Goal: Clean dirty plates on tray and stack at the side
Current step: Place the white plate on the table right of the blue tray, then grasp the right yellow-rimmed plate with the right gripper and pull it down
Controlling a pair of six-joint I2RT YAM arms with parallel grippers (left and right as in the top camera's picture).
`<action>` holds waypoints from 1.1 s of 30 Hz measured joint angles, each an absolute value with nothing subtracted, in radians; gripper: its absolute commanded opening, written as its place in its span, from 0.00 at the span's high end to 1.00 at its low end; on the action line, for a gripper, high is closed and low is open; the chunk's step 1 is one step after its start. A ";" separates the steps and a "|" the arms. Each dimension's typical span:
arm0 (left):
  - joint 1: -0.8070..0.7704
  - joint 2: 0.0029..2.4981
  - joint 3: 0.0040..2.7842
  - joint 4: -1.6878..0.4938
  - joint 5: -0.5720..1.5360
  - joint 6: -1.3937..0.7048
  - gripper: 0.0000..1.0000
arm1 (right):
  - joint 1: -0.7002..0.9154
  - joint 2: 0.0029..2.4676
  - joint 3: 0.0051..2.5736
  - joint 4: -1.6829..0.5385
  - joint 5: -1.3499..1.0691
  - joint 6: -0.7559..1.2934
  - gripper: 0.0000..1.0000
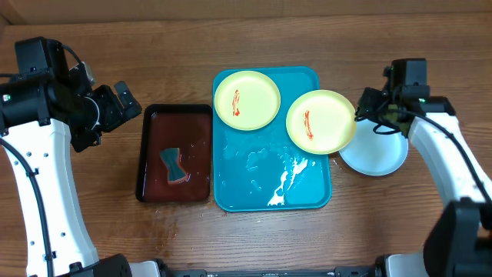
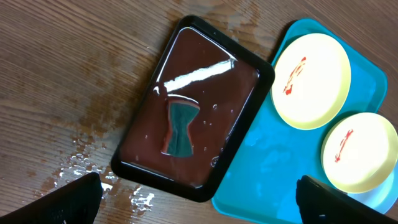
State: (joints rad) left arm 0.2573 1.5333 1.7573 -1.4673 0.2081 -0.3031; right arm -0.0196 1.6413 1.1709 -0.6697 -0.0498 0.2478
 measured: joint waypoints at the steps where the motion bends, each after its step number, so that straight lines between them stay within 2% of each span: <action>1: 0.257 1.533 1.757 -1.467 0.208 -0.303 0.00 | -0.020 1.677 1.171 -0.662 -0.052 0.239 0.43; 4: 0.257 1.533 1.757 -1.467 0.208 -0.303 0.00 | -0.020 1.752 1.171 -0.660 -0.054 0.228 0.48; 8: 0.257 1.533 1.757 -1.467 0.208 -0.303 0.00 | -0.019 1.817 1.170 -0.680 -0.075 0.214 0.77; 10: 0.257 1.533 1.757 -1.467 0.208 -0.303 0.00 | -0.019 1.820 1.170 -0.681 -0.082 0.215 0.96; 18: 0.257 1.533 1.757 -1.467 0.208 -0.303 0.00 | -0.019 1.811 1.195 -0.830 -0.108 0.258 0.96; 24: 0.257 1.533 1.757 -1.467 0.208 -0.303 0.00 | -0.009 1.662 1.234 -0.986 -0.104 0.315 0.96; 29: 0.257 1.533 1.757 -1.467 0.208 -0.303 0.00 | 0.071 1.542 1.258 -1.113 -0.105 0.345 0.96; 33: 0.257 1.533 1.757 -1.467 0.208 -0.303 0.00 | 0.169 1.542 1.208 -1.095 -0.104 0.408 0.96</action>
State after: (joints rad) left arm 0.2573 1.5333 1.7569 -1.4670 0.2085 -0.3031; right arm 0.1688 1.5421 1.2079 -1.0950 -0.1040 0.4080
